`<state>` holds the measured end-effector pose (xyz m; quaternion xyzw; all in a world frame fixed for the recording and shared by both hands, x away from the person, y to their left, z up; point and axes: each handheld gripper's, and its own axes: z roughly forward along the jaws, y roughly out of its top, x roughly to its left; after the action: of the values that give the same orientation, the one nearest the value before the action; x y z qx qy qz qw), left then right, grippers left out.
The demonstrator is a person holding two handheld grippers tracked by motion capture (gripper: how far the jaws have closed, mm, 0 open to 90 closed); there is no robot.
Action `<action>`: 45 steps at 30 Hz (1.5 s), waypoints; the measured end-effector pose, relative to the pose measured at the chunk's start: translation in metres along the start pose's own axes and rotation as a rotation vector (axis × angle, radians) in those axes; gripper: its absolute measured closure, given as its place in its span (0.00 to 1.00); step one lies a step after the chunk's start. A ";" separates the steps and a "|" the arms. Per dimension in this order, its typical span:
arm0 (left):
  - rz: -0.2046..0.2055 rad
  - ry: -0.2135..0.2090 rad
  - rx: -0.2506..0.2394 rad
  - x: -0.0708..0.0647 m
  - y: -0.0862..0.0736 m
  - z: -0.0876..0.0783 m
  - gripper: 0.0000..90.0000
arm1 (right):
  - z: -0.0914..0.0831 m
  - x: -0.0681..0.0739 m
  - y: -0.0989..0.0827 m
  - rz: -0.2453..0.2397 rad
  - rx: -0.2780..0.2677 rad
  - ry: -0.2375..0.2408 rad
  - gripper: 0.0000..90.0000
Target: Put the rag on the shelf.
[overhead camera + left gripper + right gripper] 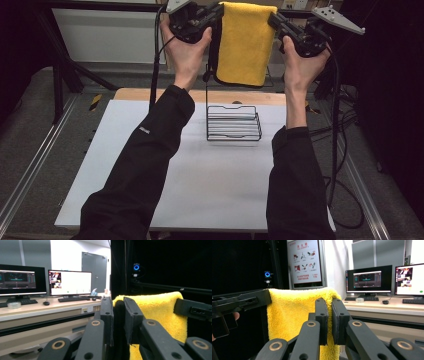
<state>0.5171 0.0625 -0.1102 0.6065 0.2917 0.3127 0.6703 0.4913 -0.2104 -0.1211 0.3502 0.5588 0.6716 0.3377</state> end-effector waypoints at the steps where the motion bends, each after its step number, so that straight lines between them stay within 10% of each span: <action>1: 0.001 0.001 0.001 0.002 -0.001 0.002 0.87 | 0.002 -0.001 -0.001 0.000 0.003 -0.002 0.94; 17: 0.039 0.007 -0.001 0.017 -0.018 0.011 0.87 | 0.023 -0.012 -0.008 -0.050 0.036 0.002 0.94; 45: 0.078 -0.112 0.136 0.002 -0.078 -0.015 0.87 | -0.013 -0.021 -0.075 0.012 0.137 0.036 0.94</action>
<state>0.5119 0.0686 -0.1891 0.6780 0.2507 0.2837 0.6300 0.4960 -0.2236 -0.1991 0.3639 0.6073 0.6400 0.2987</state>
